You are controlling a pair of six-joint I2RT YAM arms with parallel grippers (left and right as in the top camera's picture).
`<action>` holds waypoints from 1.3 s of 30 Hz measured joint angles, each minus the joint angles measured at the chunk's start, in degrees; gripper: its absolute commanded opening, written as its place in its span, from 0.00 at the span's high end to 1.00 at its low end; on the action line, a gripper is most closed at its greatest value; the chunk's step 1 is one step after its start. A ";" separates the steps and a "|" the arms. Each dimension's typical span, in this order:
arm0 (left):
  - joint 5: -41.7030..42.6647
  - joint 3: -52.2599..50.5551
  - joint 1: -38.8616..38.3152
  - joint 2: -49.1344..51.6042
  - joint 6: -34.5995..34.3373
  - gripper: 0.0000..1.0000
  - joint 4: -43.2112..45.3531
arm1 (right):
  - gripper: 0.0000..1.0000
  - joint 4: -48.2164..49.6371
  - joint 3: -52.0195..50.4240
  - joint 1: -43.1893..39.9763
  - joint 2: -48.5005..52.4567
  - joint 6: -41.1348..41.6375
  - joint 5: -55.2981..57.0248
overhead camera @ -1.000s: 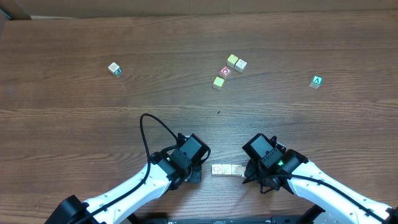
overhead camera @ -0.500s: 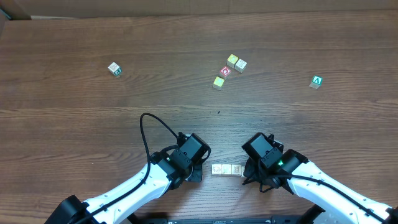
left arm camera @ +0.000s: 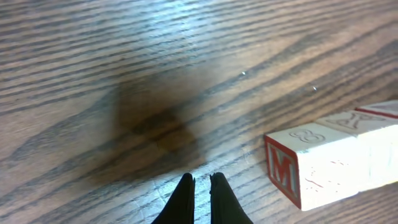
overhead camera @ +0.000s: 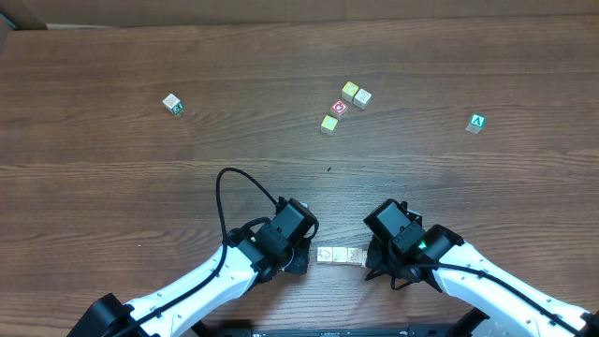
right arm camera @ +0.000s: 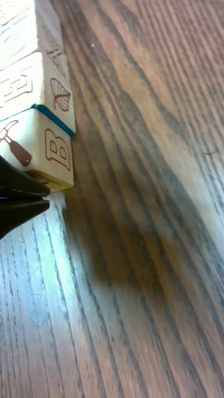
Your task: Flip 4 blocks
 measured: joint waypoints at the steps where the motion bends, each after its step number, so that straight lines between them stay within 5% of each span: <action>1: 0.39 0.00 0.00 0.00 0.66 0.96 0.00 | 0.96 0.00 0.00 -0.02 0.00 -0.26 -0.26; 11: 4.59 0.00 0.00 0.00 6.67 0.96 -0.02 | 0.96 -0.48 0.00 0.00 0.00 -1.60 -2.93; 28: 3.39 0.00 0.00 4.46 2.16 0.96 3.85 | 0.96 -0.68 0.00 0.00 0.00 -1.64 -7.19; 39: 0.02 -0.02 0.00 4.66 5.86 0.96 9.77 | 0.96 -0.87 0.00 0.00 0.00 -1.64 -8.02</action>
